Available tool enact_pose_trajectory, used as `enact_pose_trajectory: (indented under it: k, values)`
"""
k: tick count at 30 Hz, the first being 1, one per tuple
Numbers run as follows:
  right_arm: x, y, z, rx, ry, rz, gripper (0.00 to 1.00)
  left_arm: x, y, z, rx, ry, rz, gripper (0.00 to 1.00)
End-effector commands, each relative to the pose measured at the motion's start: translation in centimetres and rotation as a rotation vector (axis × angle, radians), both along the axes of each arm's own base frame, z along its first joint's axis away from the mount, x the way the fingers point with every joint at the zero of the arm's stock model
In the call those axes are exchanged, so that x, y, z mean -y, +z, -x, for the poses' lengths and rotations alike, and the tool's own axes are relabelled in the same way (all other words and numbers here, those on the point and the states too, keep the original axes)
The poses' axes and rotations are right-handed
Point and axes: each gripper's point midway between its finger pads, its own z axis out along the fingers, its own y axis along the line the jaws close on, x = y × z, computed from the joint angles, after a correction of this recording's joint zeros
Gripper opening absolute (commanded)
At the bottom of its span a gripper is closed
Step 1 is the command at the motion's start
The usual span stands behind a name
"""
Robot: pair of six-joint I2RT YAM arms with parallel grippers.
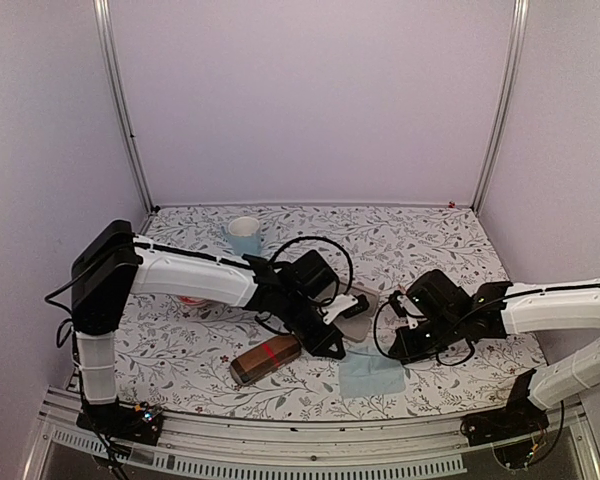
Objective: Organize the sunglasses
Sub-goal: Adjust the glasses cleaning cloth at the center of the board, then fold the glasses cleaning cloth at the center of the board.
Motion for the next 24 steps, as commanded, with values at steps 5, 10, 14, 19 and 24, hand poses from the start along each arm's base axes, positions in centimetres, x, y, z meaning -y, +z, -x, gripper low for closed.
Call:
enact_pose_trajectory:
  k: [5, 10, 14, 19, 24]
  values:
    - [-0.1, -1.3, 0.7, -0.048, 0.051, -0.004, 0.01, -0.3, -1.3, 1.3, -0.027, -0.074, -0.033, 0.00]
    - [0.1, -1.6, 1.5, -0.078, 0.059, -0.017, 0.01, -0.2, -1.8, 2.5, -0.031, -0.101, -0.043, 0.00]
    - [0.6, -2.1, 2.3, -0.102, 0.058, -0.017, 0.02, 0.1, -1.8, 3.3, -0.030, -0.117, -0.043, 0.00]
    - [1.1, -2.4, 2.9, -0.118, 0.053, -0.020, 0.02, 0.2, -2.3, 4.4, -0.031, -0.127, -0.057, 0.00]
    - [1.3, -2.5, 3.3, -0.126, 0.053, -0.028, 0.02, 0.0, -3.0, 5.4, -0.022, -0.134, -0.082, 0.00]
